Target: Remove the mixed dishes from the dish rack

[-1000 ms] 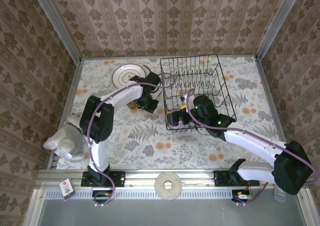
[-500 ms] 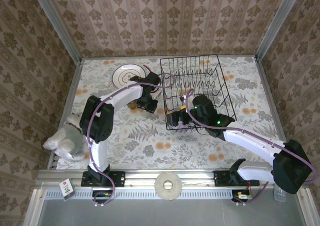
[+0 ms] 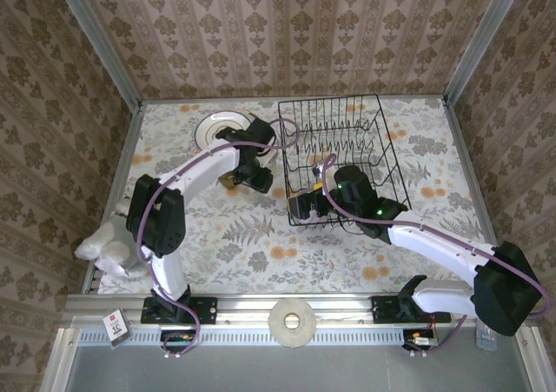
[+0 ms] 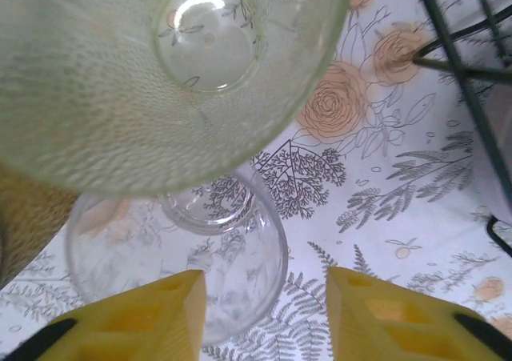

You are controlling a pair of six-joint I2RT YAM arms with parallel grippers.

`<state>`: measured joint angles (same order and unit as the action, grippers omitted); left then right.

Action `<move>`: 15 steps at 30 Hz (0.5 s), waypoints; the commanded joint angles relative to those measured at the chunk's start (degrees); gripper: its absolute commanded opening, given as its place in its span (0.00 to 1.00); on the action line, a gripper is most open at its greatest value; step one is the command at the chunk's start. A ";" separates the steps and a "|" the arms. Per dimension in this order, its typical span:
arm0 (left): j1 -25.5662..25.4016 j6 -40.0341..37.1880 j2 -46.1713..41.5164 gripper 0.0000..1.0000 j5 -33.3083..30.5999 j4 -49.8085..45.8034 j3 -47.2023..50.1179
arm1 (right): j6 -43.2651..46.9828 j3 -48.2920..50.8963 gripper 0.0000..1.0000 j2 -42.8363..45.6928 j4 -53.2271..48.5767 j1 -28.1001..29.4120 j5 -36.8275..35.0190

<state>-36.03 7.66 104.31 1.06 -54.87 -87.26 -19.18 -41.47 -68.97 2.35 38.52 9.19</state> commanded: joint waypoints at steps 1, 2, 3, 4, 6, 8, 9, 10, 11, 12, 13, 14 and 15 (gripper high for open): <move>-0.51 -0.71 -4.08 0.48 -1.42 -3.21 -2.03 | 1.38 -1.84 1.00 0.33 -0.20 0.48 -1.19; -0.53 -0.80 -4.98 0.51 -2.18 -3.59 -2.13 | 1.41 -1.85 1.00 0.33 -0.24 0.50 -1.19; -0.48 -0.88 -5.93 0.53 -3.05 -3.83 -2.06 | 1.38 -1.83 1.00 0.37 -0.37 0.50 -1.28; -0.52 -0.90 -6.93 0.58 -3.96 -4.02 -1.92 | 1.41 -1.90 1.00 0.41 -0.46 0.48 -1.41; -0.59 -1.15 -9.24 0.62 -6.22 -4.11 -1.29 | 1.57 -1.94 1.00 0.59 -0.68 0.49 -2.00; -0.60 -1.36 -12.28 0.65 -8.27 -3.11 0.22 | 1.63 -2.08 1.00 0.92 -1.35 0.49 -2.80; -0.62 -1.43 -14.13 0.68 -8.57 -1.82 1.49 | 1.60 -2.10 1.00 1.26 -1.72 0.42 -3.15; -0.61 -1.35 -15.98 0.73 -9.09 -0.48 2.85 | 1.69 -2.29 1.00 1.57 -2.08 0.39 -3.44; -0.62 -0.97 -18.40 0.80 -9.89 1.70 4.87 | 1.80 -2.30 1.00 2.02 -2.38 0.37 -3.88; -0.62 -0.30 -20.86 1.00 -11.21 4.14 7.07 | 1.78 -2.36 1.00 2.47 -2.80 0.24 -4.44; -0.66 0.12 -23.18 1.00 -11.97 6.39 9.33 | 1.85 -2.56 1.00 2.83 -3.48 0.13 -4.96; -0.69 0.54 -25.59 1.00 -12.80 8.79 11.70 | 1.79 -3.15 1.00 3.20 -4.80 -0.15 -5.66; -0.70 1.07 -27.83 1.00 -13.76 11.01 13.83 | 1.88 -3.71 1.00 3.67 -6.02 -0.49 -6.29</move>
<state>-36.38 7.33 81.41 -8.12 -50.15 -77.73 -18.11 -42.04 -67.55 -0.45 38.50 6.09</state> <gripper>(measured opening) 0.992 0.999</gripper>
